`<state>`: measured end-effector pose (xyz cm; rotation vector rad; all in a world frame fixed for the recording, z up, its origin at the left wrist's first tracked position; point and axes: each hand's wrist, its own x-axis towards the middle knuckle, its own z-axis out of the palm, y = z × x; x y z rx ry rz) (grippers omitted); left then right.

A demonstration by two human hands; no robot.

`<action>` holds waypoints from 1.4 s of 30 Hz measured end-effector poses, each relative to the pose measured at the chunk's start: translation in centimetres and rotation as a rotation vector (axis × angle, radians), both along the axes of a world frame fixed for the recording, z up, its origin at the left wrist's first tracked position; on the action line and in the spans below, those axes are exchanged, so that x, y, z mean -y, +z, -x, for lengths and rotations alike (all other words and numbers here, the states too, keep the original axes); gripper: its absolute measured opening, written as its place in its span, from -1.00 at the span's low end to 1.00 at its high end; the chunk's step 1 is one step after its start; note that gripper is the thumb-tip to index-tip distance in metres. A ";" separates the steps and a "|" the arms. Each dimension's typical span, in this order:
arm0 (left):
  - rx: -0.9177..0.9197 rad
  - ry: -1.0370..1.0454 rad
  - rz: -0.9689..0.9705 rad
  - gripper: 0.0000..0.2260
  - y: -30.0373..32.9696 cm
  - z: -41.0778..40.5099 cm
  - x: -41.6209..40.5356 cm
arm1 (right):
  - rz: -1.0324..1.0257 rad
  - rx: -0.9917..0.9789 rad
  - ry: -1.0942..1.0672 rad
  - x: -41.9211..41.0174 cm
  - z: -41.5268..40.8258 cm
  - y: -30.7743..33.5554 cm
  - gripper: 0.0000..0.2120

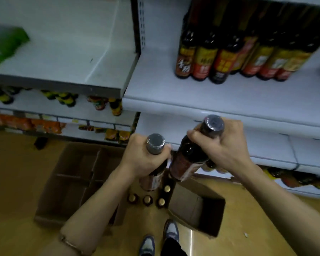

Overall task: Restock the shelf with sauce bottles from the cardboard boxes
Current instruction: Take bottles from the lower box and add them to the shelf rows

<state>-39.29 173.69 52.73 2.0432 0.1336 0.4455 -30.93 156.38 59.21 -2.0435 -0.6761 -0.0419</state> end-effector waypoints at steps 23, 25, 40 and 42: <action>0.092 -1.137 0.292 -0.82 28.5 -9.1 32.1 | -0.111 0.400 -0.571 32.0 5.8 26.9 -0.61; 0.105 -1.167 0.307 -0.83 30.1 -9.5 36.9 | -0.084 0.385 -0.590 36.2 6.2 28.7 -0.61; 0.118 -1.223 0.292 -0.82 36.7 -12.4 62.8 | -0.135 0.369 -0.795 60.8 4.4 34.2 -0.65; 0.135 -1.216 0.259 -0.82 37.3 -13.7 65.0 | -0.144 0.366 -0.809 62.9 3.3 34.6 -0.67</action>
